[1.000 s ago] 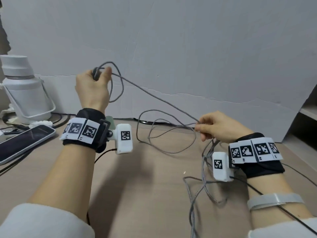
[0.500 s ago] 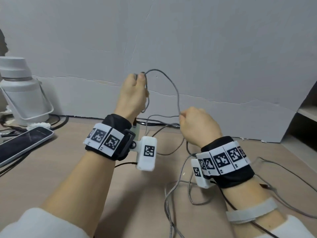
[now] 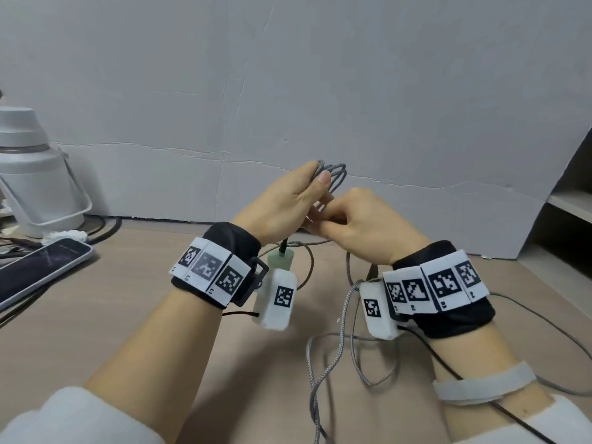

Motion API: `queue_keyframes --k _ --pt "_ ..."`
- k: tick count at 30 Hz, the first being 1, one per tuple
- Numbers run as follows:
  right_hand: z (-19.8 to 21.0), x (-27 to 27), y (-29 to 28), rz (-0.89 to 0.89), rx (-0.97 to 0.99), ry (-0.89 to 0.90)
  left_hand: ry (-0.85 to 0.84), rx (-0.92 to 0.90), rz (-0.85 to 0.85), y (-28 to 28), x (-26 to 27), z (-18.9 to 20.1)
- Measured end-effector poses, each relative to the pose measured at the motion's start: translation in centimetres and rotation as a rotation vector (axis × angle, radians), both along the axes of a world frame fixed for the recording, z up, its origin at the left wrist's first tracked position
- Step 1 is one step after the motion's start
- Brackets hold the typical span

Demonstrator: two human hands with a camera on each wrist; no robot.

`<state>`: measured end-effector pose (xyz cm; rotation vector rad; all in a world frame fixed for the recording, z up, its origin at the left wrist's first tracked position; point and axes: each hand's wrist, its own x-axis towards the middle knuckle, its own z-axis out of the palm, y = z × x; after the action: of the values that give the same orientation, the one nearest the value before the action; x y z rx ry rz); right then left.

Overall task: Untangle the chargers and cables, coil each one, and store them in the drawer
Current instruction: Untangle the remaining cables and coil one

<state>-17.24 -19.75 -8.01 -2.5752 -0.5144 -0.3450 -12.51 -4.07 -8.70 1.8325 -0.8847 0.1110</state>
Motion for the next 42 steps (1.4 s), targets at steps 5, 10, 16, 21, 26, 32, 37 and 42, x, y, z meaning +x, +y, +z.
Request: queue_keyframes --k 5,10,16,21,26,32,37,42 --pt "0.3 -0.1 0.3 -0.030 0.199 -0.114 -0.102 0.064 0.095 -0.2 -0.1 0.3" --pt "0.4 0.1 -0.2 -0.073 0.242 -0.035 -0.249 0.161 0.214 0.4 0.4 0.4" --pt "-1.1 0.7 -2.4 -0.093 0.109 0.308 -0.183 0.262 0.054 0.2 0.4 1.1" --pt "-1.9 1.5 -5.4 -0.246 0.036 0.317 -0.212 0.090 0.216 -0.6 3.5 3.4" --pt "-1.6 1.5 -6.6 -0.227 0.141 0.232 -0.201 -0.133 0.470 -1.6 7.2 5.0" --pt "-1.3 1.6 -8.3 -0.270 0.252 -0.012 -0.137 -0.197 0.672 -2.1 10.1 6.2" --pt "-1.5 1.3 -9.2 -0.281 0.221 -0.088 -0.081 -0.233 0.708 -2.6 10.9 6.6" --pt "-1.2 0.6 -11.0 -0.245 0.257 -0.247 0.033 -0.265 0.824 0.0 12.1 6.9"
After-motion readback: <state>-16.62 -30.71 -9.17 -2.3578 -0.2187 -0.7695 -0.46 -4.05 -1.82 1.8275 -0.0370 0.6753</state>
